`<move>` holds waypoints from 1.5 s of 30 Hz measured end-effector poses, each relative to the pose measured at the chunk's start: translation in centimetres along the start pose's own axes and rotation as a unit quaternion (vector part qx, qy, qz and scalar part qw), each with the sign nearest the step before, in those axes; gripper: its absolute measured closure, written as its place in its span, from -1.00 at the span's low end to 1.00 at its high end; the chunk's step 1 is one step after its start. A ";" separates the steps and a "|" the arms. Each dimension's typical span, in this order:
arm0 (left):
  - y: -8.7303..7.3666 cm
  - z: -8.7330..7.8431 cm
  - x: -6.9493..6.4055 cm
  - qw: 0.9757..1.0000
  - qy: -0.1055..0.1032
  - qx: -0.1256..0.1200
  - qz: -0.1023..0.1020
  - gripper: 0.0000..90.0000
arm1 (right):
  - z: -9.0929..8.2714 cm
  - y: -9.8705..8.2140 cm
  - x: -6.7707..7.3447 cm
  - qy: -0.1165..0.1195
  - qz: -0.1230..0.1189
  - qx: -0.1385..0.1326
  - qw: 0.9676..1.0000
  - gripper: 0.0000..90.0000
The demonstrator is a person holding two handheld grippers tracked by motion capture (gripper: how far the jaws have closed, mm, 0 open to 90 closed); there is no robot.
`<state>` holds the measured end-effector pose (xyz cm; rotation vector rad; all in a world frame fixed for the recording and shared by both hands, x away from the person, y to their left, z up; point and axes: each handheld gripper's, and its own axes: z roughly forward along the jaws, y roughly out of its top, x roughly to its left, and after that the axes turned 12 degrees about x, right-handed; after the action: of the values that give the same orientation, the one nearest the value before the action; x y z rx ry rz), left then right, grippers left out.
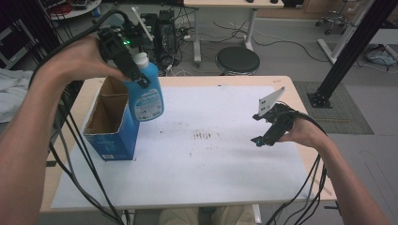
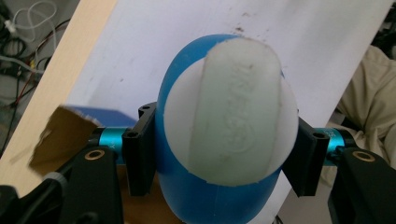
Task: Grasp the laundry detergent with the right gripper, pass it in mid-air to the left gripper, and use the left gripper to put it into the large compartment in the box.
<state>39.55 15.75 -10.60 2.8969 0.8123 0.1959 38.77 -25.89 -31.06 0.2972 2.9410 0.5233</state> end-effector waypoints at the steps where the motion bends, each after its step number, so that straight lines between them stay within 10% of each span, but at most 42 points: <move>1: -0.4 -0.2 0.3 1.000 0.004 0.004 -0.007 -0.16 | 0.0 -0.1 0.0 0.000 0.002 0.000 1.000 -0.72; 9: -3.3 -1.3 2.6 0.996 0.014 0.011 -0.086 -0.16 | 0.4 -0.3 0.0 -0.006 0.008 0.003 1.000 -0.72; 21: -6.2 -0.8 4.9 0.991 0.024 0.027 -0.126 -0.16 | 0.8 -0.4 0.2 -0.008 0.009 0.007 1.000 -0.72; 45: -8.5 7.2 7.0 0.993 -0.011 0.069 -0.095 -0.16 | 2.1 -0.8 0.8 -0.010 0.016 0.024 1.000 -0.72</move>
<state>42.32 25.95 -18.41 2.9160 1.1318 0.0926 38.24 -25.76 -33.39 0.3545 2.9365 0.4512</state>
